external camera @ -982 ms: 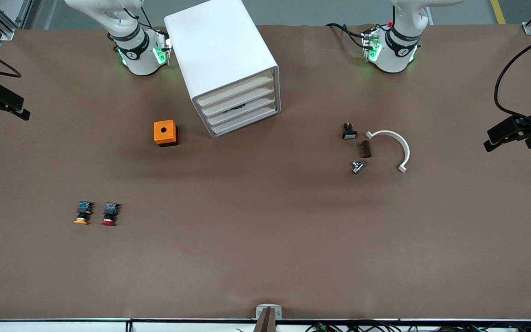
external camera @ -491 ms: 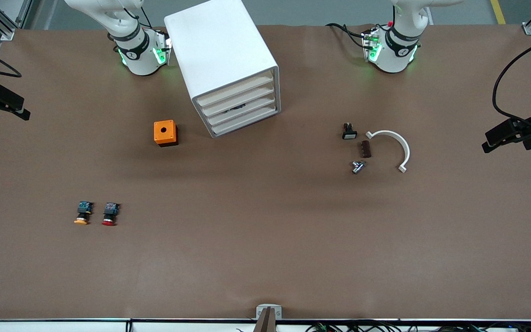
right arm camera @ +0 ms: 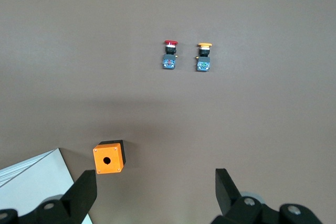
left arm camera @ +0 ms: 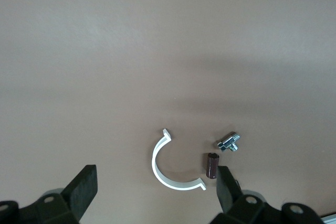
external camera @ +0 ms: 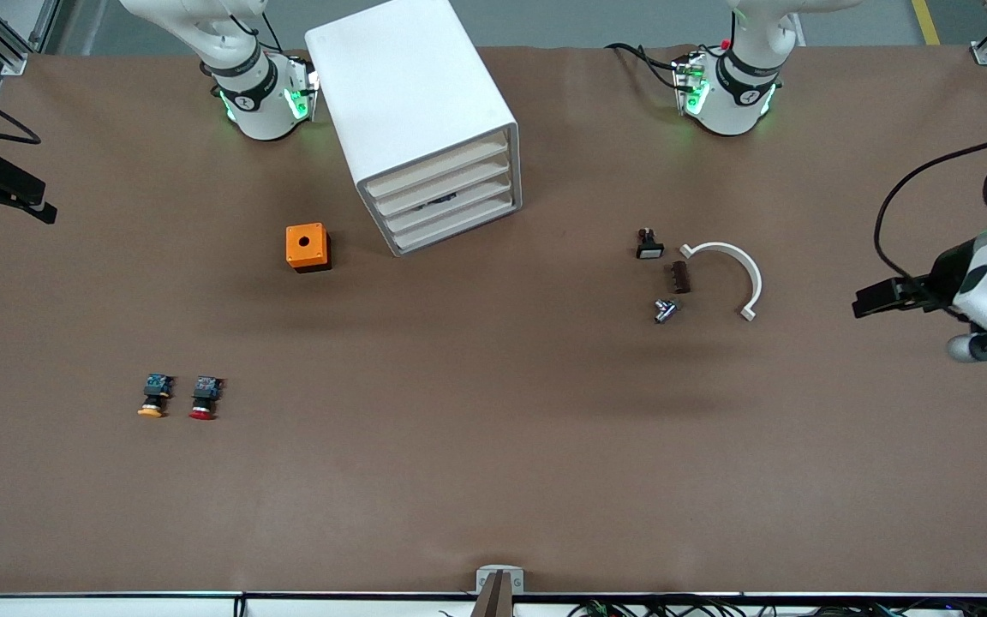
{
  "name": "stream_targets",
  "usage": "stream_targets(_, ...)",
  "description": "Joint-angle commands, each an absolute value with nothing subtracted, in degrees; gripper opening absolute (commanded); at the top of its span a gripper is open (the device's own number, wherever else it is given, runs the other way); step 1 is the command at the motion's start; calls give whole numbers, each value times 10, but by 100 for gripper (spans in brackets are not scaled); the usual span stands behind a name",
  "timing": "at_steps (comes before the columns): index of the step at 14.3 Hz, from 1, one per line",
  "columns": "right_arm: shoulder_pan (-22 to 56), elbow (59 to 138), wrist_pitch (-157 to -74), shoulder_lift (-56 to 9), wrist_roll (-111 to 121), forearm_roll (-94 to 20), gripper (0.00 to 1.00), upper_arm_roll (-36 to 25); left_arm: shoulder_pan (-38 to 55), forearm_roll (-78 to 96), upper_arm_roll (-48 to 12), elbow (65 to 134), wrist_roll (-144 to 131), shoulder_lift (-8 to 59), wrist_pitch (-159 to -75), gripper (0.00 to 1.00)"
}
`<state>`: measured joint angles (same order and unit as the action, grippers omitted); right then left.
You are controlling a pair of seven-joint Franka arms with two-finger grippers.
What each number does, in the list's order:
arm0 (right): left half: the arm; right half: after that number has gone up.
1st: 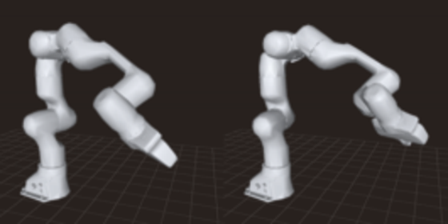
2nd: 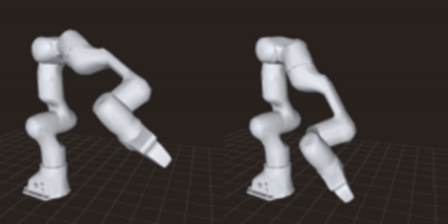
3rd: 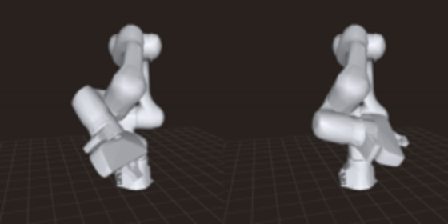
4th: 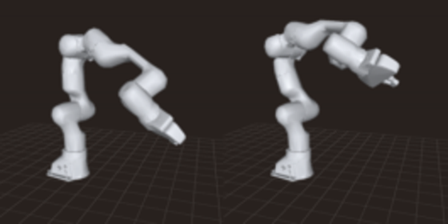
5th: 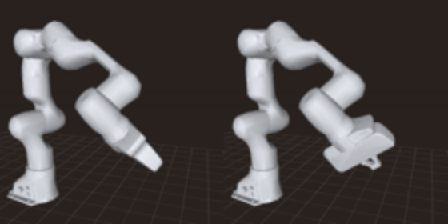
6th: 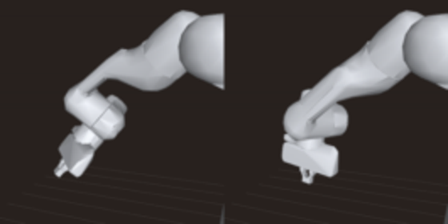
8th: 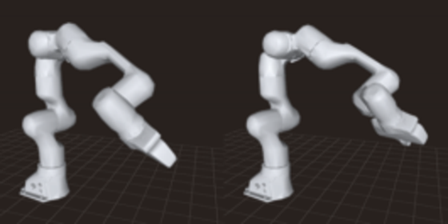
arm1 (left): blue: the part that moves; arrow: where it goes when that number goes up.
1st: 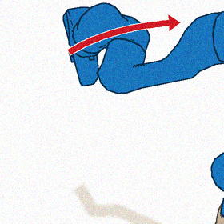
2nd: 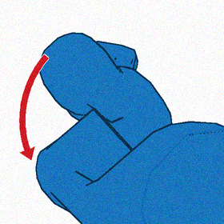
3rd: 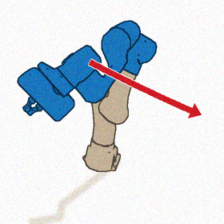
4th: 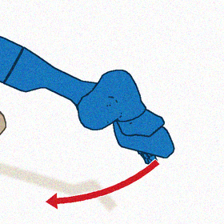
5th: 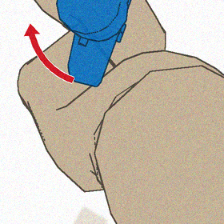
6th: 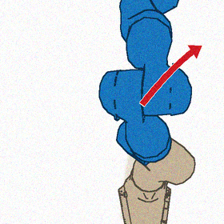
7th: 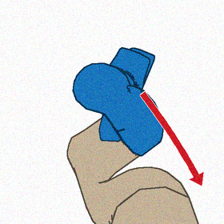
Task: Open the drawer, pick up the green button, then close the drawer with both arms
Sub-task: 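Reach the left gripper to the front of the white cabinet drawer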
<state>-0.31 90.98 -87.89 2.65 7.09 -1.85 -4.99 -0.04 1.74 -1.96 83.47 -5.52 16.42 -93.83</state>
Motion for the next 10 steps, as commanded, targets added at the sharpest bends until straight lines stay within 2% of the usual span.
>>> stream_targets(1, -4, 919, -877, 36, 76, -14, 100, -48, 19, 4, -21, 825, -62, 200, -936, 100)
stream_targets(5, -5, 913, -876, 35, 75, -12, 100, -48, 61, 11, -20, 822, -82, 253, -940, 100)
stream_targets(10, -8, 903, -875, 24, 73, -12, 100, -49, 119, 62, -21, 819, -303, 301, -979, 100)
